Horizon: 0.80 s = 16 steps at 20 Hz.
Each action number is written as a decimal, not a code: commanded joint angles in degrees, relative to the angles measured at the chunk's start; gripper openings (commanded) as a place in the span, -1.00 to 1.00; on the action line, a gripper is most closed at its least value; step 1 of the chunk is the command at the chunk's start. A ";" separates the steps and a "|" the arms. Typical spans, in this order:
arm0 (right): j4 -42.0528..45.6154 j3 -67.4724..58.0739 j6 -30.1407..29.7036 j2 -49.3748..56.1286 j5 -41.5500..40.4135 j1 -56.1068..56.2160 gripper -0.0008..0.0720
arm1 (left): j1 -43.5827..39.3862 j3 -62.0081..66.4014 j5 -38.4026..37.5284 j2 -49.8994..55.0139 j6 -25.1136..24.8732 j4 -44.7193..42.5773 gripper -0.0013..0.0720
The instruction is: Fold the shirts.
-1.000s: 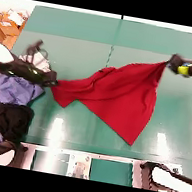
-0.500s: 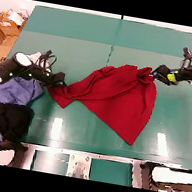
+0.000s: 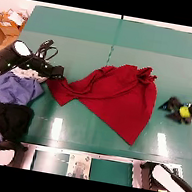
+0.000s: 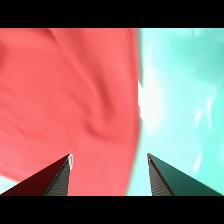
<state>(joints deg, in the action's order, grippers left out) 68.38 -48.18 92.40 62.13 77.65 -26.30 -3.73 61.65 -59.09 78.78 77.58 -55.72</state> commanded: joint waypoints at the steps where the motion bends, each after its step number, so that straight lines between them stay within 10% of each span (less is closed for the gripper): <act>1: 0.04 17.77 4.31 -12.28 1.18 -0.17 0.47 | 0.02 0.48 -1.70 0.04 -0.13 -1.33 -0.90; 10: -15.63 37.13 3.17 -16.13 -12.33 9.92 0.47 | 0.02 0.48 -1.95 0.04 -0.13 -1.33 -0.90; 12: -18.18 37.75 3.17 -16.11 -16.61 13.73 -0.07 | 0.02 0.48 -1.99 0.04 -0.11 -1.33 -0.90; 15: -23.04 37.70 0.96 -15.96 -20.57 17.29 -0.31 | 0.02 0.48 -2.27 0.04 -0.11 -1.36 -0.90; 16: -24.59 37.68 -1.92 -15.74 -21.33 17.90 -0.77 | 0.02 0.48 -2.45 0.04 -0.11 -1.36 -0.90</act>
<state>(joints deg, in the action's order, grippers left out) 49.95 -11.18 94.41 46.22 60.93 -11.55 -3.73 62.06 -61.14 78.81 77.45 -57.01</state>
